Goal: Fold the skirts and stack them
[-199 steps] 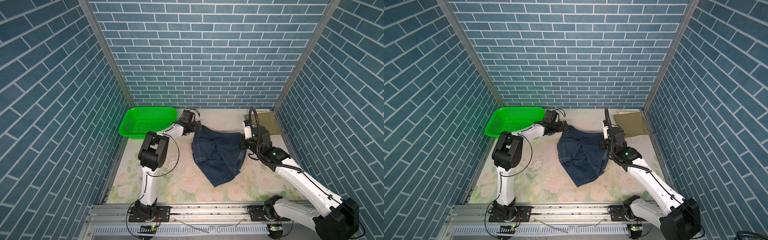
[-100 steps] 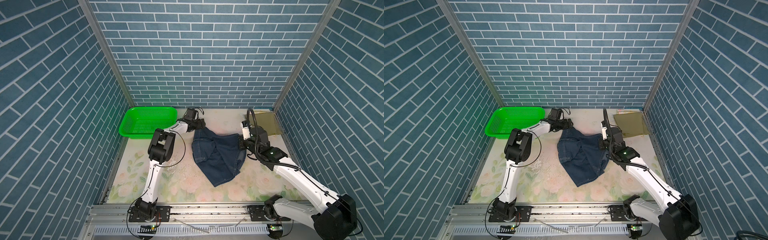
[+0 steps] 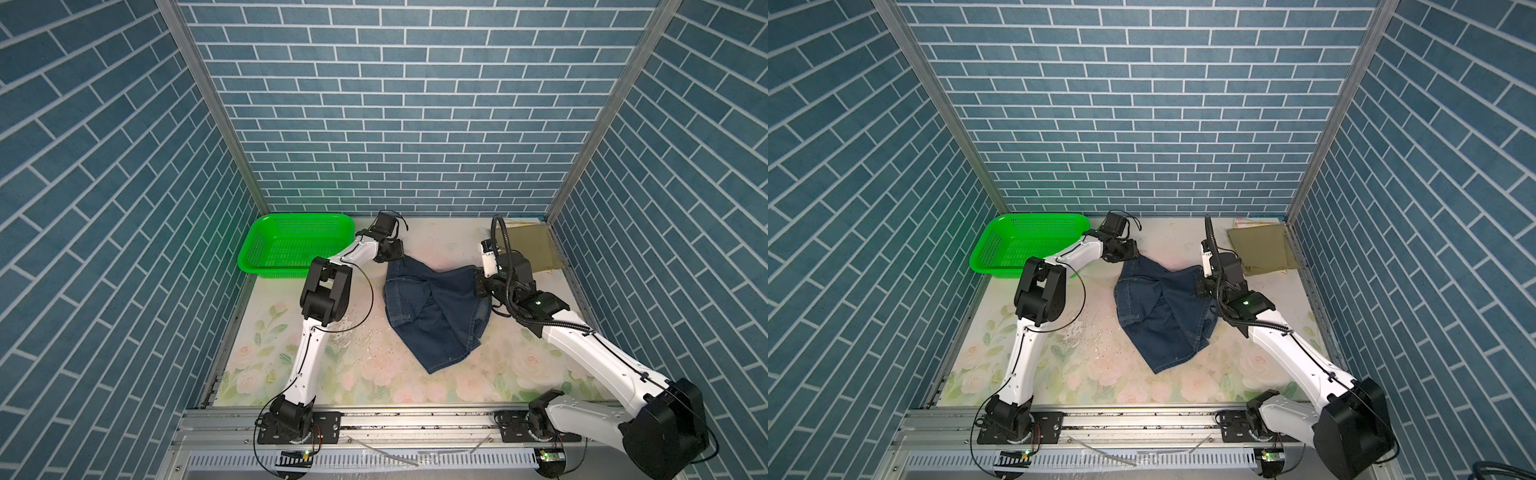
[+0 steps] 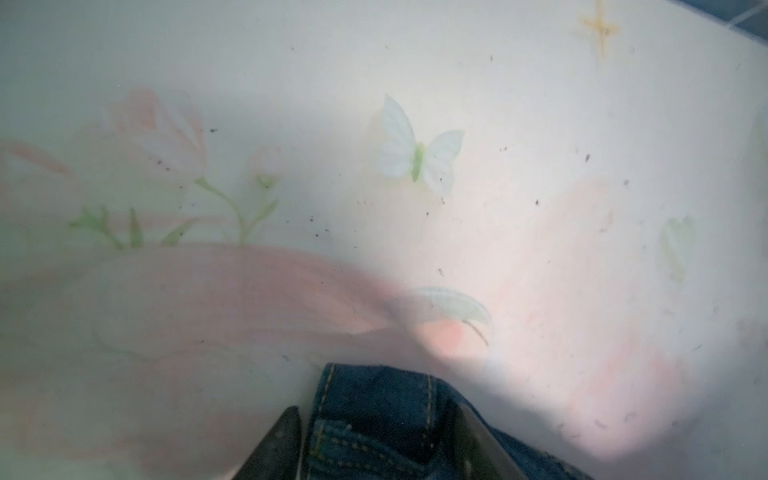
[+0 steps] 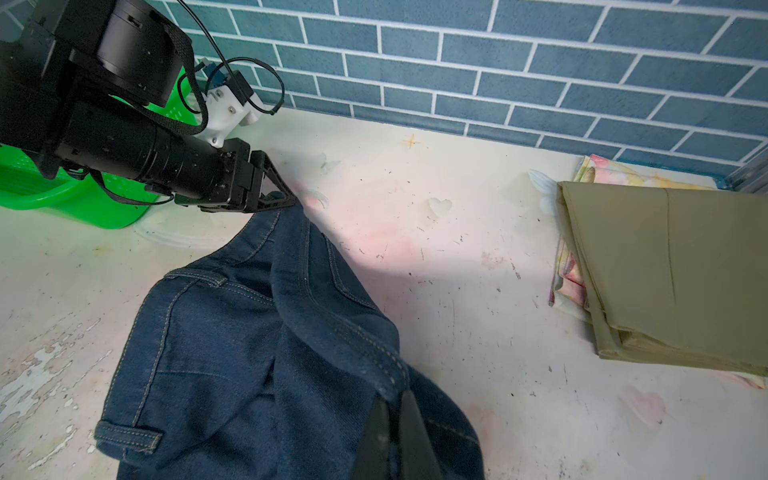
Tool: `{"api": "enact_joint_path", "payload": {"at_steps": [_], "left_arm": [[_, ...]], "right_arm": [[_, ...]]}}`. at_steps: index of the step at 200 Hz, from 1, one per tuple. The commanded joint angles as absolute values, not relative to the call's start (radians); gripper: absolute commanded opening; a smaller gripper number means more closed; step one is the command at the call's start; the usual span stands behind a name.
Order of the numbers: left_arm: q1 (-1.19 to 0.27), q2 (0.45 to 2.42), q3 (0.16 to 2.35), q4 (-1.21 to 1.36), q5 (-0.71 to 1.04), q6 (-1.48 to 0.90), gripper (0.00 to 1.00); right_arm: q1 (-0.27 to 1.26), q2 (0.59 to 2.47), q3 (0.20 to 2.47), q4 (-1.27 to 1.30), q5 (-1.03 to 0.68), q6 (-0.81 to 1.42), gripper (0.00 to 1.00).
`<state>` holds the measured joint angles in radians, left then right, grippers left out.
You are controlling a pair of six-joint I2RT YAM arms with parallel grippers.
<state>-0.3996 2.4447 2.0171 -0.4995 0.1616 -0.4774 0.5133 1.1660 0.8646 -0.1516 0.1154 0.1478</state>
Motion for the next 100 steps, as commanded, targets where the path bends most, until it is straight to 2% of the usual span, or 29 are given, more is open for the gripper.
{"api": "enact_joint_path", "payload": {"at_steps": [1, 17, 49, 100], "left_arm": [[-0.41, 2.544, 2.024, -0.706, 0.125, -0.462, 0.24], [-0.411, 2.555, 2.049, -0.712, 0.136, -0.461, 0.0], [-0.411, 2.503, 2.071, -0.681, 0.154, -0.45, 0.0], [-0.408, 2.195, 2.045, -0.658, 0.111, -0.394, 0.0]], "right_arm": [[0.504, 1.176, 0.869, -0.11, 0.105, 0.107, 0.0], [0.496, 1.177, 0.874, -0.105, 0.101, 0.106, 0.0], [0.479, 1.186, 0.909, -0.106, 0.095, 0.107, 0.0], [0.471, 1.173, 1.021, -0.159, 0.143, 0.066, 0.0]]}}
